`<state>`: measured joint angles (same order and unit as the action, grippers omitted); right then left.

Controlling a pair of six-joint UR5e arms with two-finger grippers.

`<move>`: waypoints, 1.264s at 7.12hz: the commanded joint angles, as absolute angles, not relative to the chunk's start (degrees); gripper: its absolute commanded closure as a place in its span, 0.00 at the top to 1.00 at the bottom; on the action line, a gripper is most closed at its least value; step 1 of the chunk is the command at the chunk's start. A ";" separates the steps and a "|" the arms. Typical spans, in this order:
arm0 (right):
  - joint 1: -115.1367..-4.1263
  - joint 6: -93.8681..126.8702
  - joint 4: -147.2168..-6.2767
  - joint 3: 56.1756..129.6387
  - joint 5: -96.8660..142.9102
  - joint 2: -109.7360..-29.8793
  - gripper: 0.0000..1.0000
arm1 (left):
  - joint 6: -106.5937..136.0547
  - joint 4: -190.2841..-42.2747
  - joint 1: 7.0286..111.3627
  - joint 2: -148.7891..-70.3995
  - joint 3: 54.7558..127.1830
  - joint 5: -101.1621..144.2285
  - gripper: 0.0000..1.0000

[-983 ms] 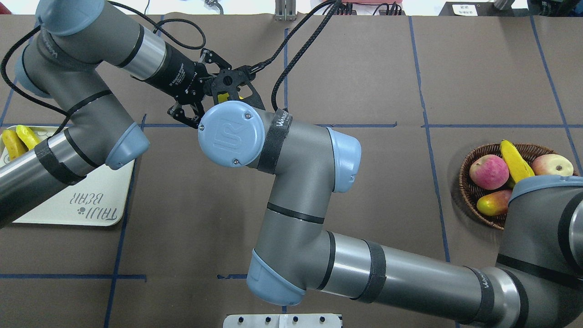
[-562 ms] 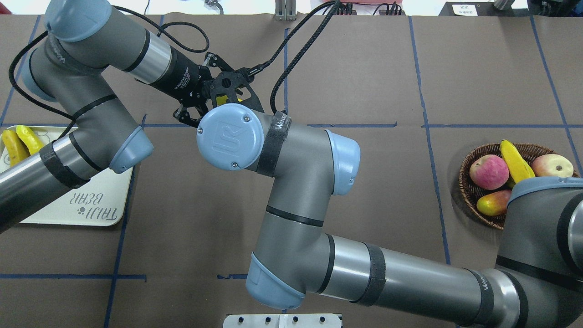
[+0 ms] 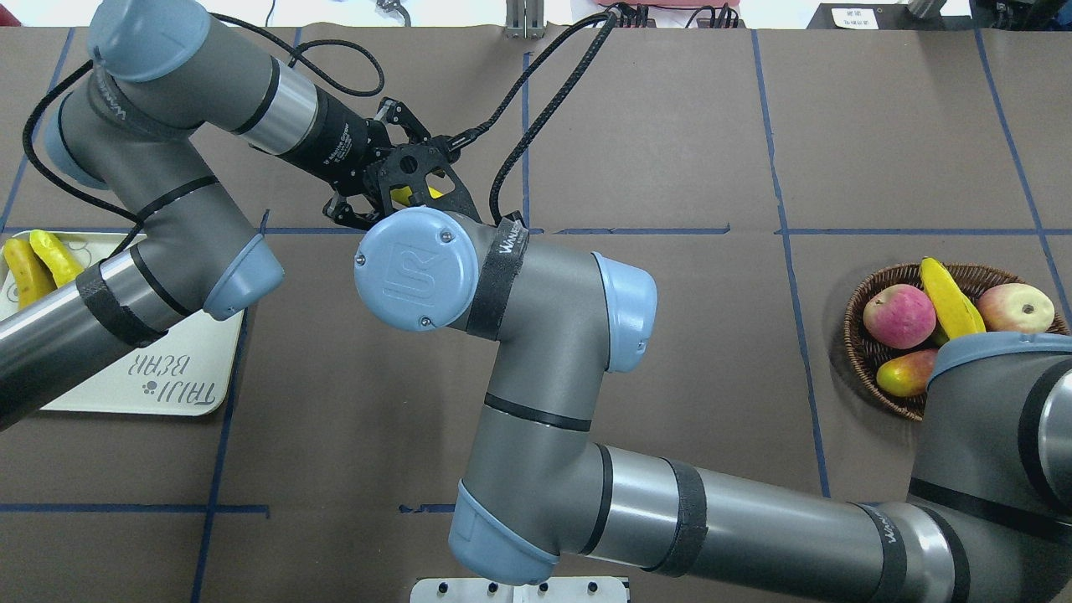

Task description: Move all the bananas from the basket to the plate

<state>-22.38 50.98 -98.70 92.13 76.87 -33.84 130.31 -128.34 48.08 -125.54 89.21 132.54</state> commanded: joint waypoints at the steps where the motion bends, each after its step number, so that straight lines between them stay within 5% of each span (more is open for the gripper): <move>1: -22.41 50.45 -98.61 92.63 77.17 -33.92 0.34 | 129.73 -128.50 48.08 -125.33 89.21 132.54 0.00; 2: -22.41 50.54 -98.53 93.42 77.17 -34.19 0.73 | 129.55 -128.58 48.08 -125.25 89.21 132.54 0.00; 3: -22.41 50.45 -98.53 93.78 77.17 -34.28 0.96 | 129.55 -128.85 48.08 -125.16 89.21 132.54 0.00; 9: -25.20 50.54 -98.79 99.39 84.51 -34.45 0.99 | 125.63 -128.59 48.51 -123.06 87.63 131.67 0.00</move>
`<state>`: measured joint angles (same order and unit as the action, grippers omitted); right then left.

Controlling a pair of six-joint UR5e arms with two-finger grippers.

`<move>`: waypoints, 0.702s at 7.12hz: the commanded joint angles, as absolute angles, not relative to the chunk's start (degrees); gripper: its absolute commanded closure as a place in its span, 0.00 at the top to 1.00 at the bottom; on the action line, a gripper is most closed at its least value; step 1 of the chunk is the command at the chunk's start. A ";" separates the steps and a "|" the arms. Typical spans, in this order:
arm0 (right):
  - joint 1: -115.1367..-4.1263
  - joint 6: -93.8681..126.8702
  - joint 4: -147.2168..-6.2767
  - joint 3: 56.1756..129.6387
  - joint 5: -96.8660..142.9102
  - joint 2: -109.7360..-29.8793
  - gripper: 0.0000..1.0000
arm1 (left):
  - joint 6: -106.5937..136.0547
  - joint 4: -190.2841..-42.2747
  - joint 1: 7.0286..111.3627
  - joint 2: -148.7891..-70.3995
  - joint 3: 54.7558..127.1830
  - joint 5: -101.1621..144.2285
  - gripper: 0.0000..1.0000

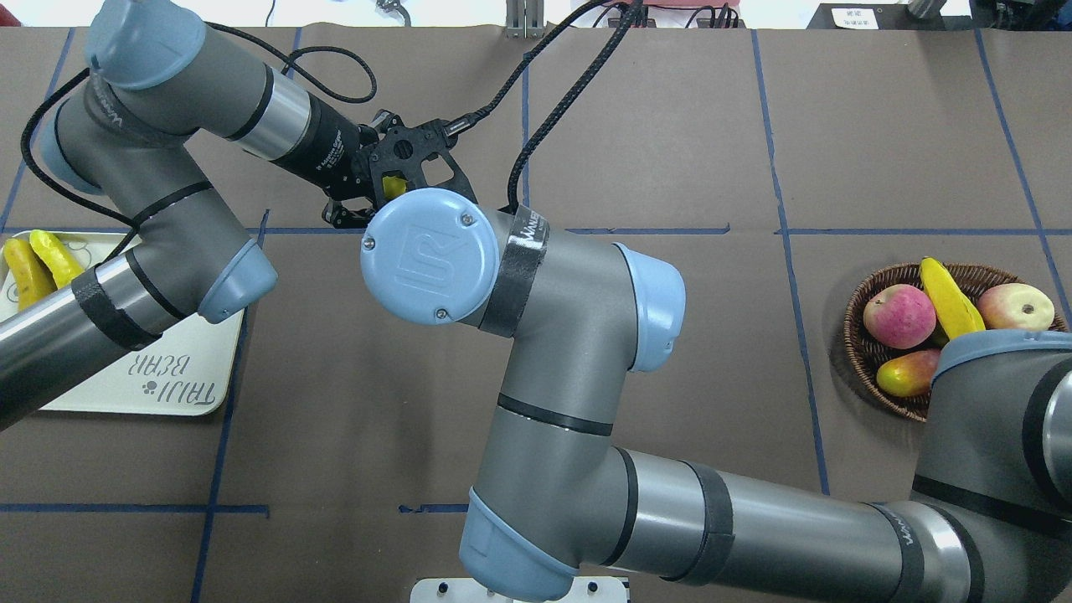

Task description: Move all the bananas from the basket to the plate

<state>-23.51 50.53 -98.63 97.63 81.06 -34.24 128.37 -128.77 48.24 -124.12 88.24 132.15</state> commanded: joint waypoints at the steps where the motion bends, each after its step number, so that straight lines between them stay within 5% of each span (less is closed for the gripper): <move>1: -27.05 50.54 -98.79 99.49 88.03 -34.54 0.99 | 121.51 -128.58 49.99 -120.26 87.63 131.92 0.00; 5: -35.75 47.31 -98.61 100.89 99.37 -41.20 0.99 | 100.96 -128.76 61.76 -109.11 87.63 142.45 0.00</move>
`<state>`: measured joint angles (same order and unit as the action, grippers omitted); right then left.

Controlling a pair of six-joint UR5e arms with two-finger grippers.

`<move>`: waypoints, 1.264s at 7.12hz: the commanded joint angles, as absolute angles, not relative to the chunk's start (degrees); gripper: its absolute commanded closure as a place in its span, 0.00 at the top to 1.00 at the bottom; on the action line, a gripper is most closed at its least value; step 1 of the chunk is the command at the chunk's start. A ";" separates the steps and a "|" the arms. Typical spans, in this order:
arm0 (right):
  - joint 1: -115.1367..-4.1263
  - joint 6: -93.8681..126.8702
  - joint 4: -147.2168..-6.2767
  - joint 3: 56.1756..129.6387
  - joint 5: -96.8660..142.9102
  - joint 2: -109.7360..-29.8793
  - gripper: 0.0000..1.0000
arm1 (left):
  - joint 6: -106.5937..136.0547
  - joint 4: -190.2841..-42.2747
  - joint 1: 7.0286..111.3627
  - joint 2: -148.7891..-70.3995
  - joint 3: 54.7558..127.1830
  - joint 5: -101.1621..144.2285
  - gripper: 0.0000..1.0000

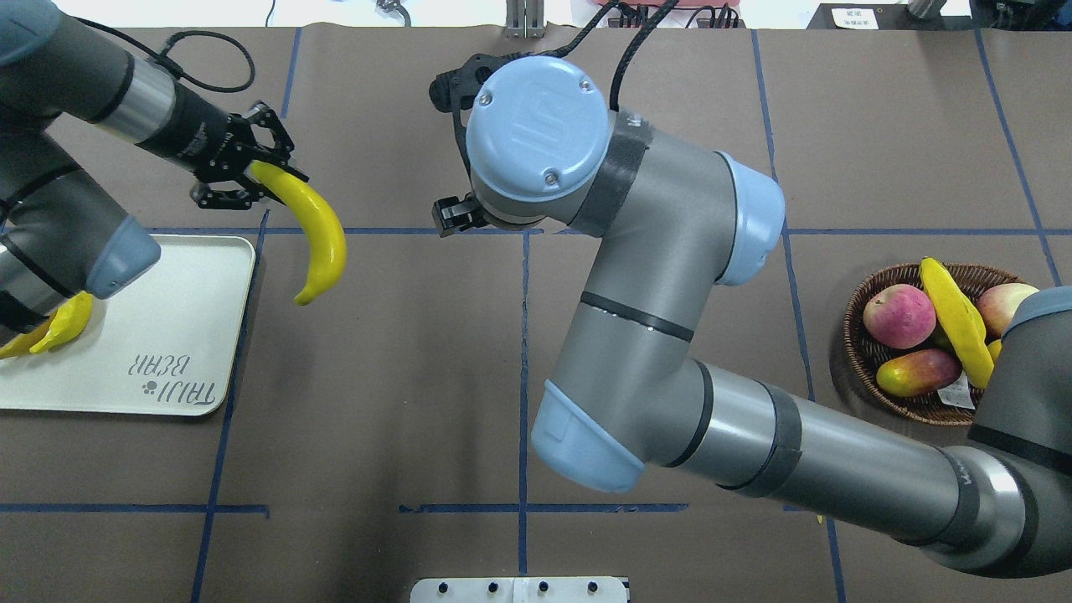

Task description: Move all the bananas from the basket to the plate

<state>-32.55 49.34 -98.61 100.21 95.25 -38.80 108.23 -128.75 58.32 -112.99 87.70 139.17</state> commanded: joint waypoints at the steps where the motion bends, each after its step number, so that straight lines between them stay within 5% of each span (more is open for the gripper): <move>1: -37.86 44.85 -98.61 102.46 101.75 -44.79 0.99 | 93.42 -128.67 63.35 -105.42 87.54 142.82 0.00; 9: -39.99 38.76 -98.26 107.05 104.15 -52.12 0.99 | 70.75 -130.78 66.36 -96.33 78.66 142.47 0.00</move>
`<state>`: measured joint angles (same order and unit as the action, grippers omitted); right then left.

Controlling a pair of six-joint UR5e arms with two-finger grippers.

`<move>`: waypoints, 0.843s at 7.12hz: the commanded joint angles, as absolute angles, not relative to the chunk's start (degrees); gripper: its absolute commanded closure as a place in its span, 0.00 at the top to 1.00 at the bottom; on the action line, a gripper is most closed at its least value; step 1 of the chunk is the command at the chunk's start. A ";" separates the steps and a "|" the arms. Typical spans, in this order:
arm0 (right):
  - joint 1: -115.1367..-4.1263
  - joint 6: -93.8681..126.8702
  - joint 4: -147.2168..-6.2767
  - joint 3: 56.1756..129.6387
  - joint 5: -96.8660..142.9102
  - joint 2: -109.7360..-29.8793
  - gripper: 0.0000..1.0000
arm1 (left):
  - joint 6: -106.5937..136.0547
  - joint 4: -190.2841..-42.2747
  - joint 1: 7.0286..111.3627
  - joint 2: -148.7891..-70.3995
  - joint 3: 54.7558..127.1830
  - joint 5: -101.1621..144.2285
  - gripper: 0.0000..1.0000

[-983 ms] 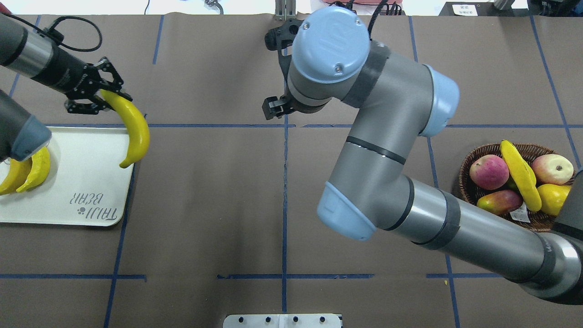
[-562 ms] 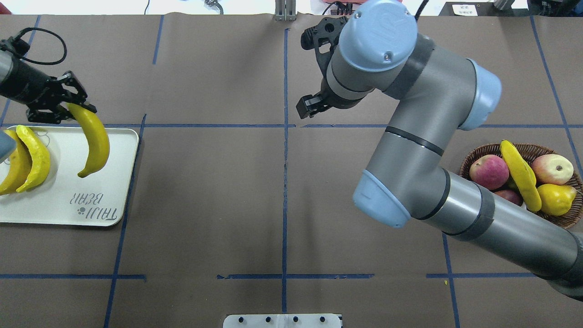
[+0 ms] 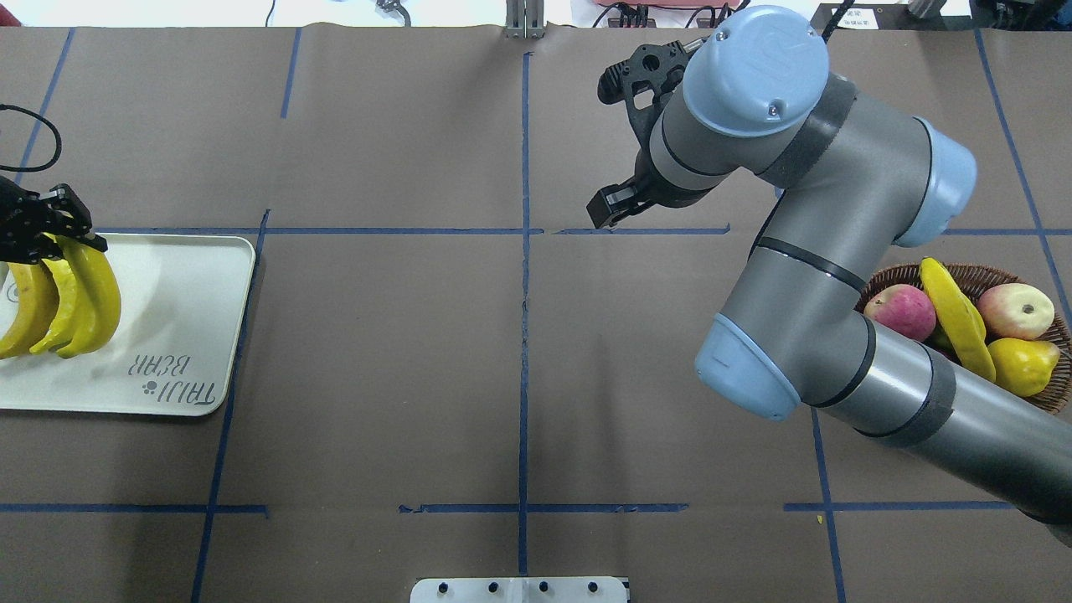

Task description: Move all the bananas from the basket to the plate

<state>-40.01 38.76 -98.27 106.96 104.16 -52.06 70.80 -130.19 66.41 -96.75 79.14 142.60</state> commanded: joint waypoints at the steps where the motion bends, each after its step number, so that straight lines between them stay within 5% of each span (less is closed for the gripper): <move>1: -39.90 38.76 -98.26 107.05 104.15 -52.21 0.99 | 70.66 -130.78 66.36 -96.42 78.05 142.47 0.01; 2: -39.90 38.76 -98.26 106.96 104.15 -52.21 0.99 | 70.66 -130.78 66.36 -96.50 77.96 142.38 0.15; 3: -39.82 39.02 -98.26 107.05 104.06 -52.29 0.99 | 70.49 -130.87 66.27 -96.50 77.61 140.99 0.59; 4: -39.73 39.11 -98.26 107.05 103.98 -52.56 0.99 | 70.49 -130.87 66.27 -97.03 77.69 140.54 0.82; 5: -39.81 39.11 -98.26 107.05 104.06 -52.56 0.99 | 70.49 -131.04 66.88 -97.21 78.04 140.71 0.99; 6: -39.99 39.29 -98.35 108.79 103.89 -53.69 0.99 | 70.58 -130.70 68.97 -97.47 78.57 141.32 1.00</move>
